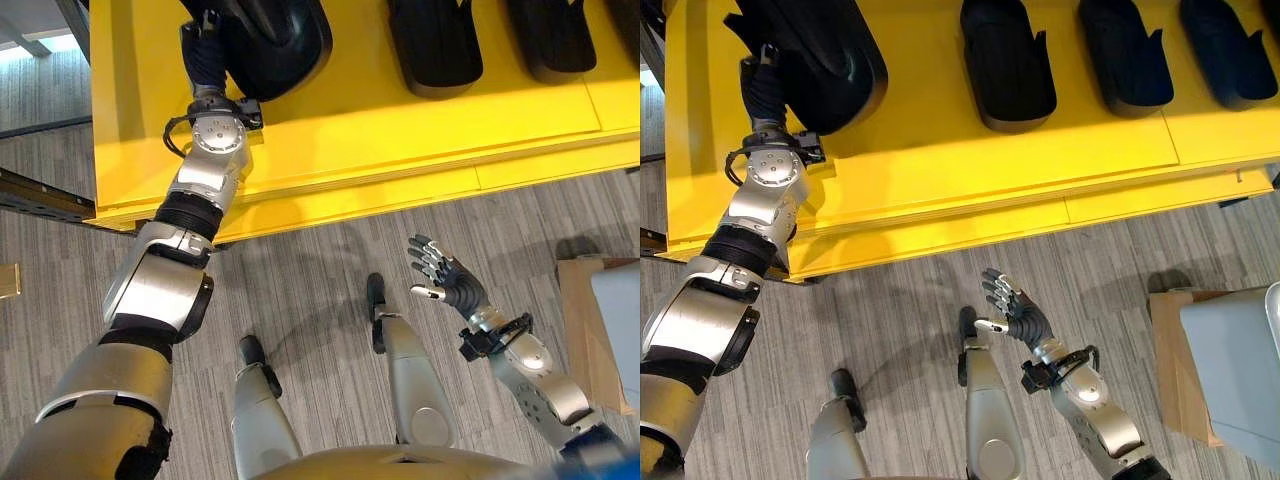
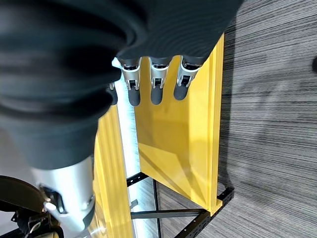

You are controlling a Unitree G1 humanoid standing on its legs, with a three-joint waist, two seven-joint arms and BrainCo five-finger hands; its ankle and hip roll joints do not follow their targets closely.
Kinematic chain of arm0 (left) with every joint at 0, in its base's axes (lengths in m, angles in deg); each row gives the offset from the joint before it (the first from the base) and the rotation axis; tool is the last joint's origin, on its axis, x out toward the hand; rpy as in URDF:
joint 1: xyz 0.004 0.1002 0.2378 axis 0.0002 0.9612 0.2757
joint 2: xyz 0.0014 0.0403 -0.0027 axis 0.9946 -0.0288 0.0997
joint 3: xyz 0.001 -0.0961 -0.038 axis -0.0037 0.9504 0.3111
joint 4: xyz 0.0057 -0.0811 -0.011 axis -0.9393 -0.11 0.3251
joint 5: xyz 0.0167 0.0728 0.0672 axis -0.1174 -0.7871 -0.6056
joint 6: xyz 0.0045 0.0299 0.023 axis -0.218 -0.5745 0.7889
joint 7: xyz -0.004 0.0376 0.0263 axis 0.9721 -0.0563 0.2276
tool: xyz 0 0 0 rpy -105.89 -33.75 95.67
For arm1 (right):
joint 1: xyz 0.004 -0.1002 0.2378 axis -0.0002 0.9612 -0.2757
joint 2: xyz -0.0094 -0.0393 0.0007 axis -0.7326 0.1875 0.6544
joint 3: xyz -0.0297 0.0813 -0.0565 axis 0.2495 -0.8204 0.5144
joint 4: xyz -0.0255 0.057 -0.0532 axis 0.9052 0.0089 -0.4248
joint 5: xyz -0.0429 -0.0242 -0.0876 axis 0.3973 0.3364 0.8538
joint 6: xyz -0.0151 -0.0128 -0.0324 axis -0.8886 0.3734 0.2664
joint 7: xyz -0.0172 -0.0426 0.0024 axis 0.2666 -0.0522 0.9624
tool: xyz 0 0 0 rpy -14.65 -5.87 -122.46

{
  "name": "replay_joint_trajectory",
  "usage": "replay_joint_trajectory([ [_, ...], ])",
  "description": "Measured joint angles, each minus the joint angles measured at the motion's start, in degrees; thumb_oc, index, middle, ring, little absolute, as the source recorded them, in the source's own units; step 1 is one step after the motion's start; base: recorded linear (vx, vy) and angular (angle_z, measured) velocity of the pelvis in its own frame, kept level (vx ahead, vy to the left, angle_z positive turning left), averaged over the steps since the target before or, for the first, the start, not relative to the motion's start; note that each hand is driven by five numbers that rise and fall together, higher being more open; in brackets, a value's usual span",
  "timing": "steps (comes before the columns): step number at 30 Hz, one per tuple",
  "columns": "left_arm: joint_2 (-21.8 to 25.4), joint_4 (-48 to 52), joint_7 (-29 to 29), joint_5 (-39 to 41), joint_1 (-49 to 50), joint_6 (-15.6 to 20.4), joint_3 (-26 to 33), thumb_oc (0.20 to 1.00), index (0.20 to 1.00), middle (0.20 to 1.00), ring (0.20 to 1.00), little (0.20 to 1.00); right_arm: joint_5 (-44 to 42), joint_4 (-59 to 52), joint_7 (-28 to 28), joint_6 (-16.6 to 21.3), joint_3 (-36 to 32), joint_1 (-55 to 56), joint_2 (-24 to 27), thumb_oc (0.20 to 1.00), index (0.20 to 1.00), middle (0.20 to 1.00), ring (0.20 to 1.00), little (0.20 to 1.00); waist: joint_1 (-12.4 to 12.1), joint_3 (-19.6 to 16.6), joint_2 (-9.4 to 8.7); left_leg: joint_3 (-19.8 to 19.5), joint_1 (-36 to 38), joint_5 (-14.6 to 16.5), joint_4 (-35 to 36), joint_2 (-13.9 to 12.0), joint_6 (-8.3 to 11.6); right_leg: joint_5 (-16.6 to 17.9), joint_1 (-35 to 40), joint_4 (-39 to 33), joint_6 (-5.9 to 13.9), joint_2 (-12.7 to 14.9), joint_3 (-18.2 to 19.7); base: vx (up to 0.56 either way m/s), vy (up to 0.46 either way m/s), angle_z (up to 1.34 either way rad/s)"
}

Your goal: Move parts from the plastic box to the shelf.

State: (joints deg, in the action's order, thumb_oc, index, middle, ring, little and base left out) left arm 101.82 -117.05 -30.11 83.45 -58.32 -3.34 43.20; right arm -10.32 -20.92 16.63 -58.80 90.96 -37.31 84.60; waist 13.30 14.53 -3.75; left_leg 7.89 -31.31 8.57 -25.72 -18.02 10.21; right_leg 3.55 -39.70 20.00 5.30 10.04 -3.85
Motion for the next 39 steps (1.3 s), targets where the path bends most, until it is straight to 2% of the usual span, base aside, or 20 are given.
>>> replay_joint_trajectory([
  [2, -0.07, -1.72, 0.01, 0.02, -0.01, -1.1, -0.02, 0.2, 0.2, 0.2, 0.2, 0.2, -0.49, -0.01, 0.27, 0.0, 0.05, 1.1, -0.01, 1.0, 1.0, 1.0, 1.0, 1.0, -0.16, -0.16, -0.25, -0.45, -1.03, 0.13, -0.54, -0.08, -0.09, 0.03, -0.51, 0.01, 0.04, -0.08, -0.11, -0.01, -0.014, 0.04],
  [20, 1.01, -7.84, 0.72, 0.01, 0.02, -2.88, 1.2, 0.2, 0.2, 0.2, 0.2, 0.2, -0.54, -0.05, 0.88, 0.01, 0.17, 1.23, 0.12, 1.0, 1.0, 1.0, 1.0, 1.0, -0.33, -0.46, -0.65, -0.71, -3.89, 0.8, -2.6, -0.18, -0.2, 0.27, -2.76, 0.54, 0.13, -0.06, 0.09, 0.0, 0.0, 0.0],
  [23, 1.61, -8.12, 1.44, -1.66, -0.02, -3.22, 1.01, 0.2, 0.2, 0.2, 0.2, 0.2, -0.55, -0.03, 1.06, 0.02, 0.05, 1.39, 0.16, 1.0, 1.0, 1.0, 1.0, 1.0, -0.23, -1.59, -0.56, -0.71, -5.34, 1.17, -3.57, -0.48, -0.16, 0.33, -4.08, 0.87, 0.04, -0.19, 0.1, -0.01, 0.006, -0.05],
  [32, 2.38, -8.91, 2.4, -4.97, -0.23, -3.81, -0.06, 0.2, 0.2, 0.2, 0.2, 0.2, -1.07, -0.05, 1.53, 0.03, -0.03, 2.01, 0.17, 1.0, 1.0, 1.0, 1.0, 1.0, -0.24, -1.96, -0.59, -0.53, -6.06, 2.2, -5.35, -0.79, -0.38, 0.53, -4.51, 0.91, 0.23, -0.4, 0.69, -0.01, -0.001, -0.04],
  [34, 2.43, -9.96, 2.34, -6.58, -1.11, -4.38, -1.34, 0.2, 0.2, 0.2, 0.2, 0.2, -1.13, -0.02, 1.71, 0.04, -0.05, 2.76, 0.18, 1.0, 1.0, 1.0, 1.0, 1.0, -0.27, -3.63, -0.28, -0.48, -7.93, 2.32, -5.64, -0.79, -0.44, 0.93, -6.34, 0.96, 0.27, -0.38, 0.84, 0.0, -0.005, -0.03],
  [39, 2.52, -10.51, 2.38, -8.89, -1.19, -4.85, -2.09, 0.2, 0.2, 0.2, 0.2, 0.2, -1.62, -0.03, 2.06, 0.05, -0.05, 3.36, 0.18, 1.0, 1.0, 1.0, 1.0, 1.0, -0.23, -3.67, -0.21, -0.47, -7.9, 2.33, -5.87, -0.85, -0.45, 1.0, -6.38, 1.07, 0.2, -0.47, 0.92, 0.0, -0.002, -0.01],
])
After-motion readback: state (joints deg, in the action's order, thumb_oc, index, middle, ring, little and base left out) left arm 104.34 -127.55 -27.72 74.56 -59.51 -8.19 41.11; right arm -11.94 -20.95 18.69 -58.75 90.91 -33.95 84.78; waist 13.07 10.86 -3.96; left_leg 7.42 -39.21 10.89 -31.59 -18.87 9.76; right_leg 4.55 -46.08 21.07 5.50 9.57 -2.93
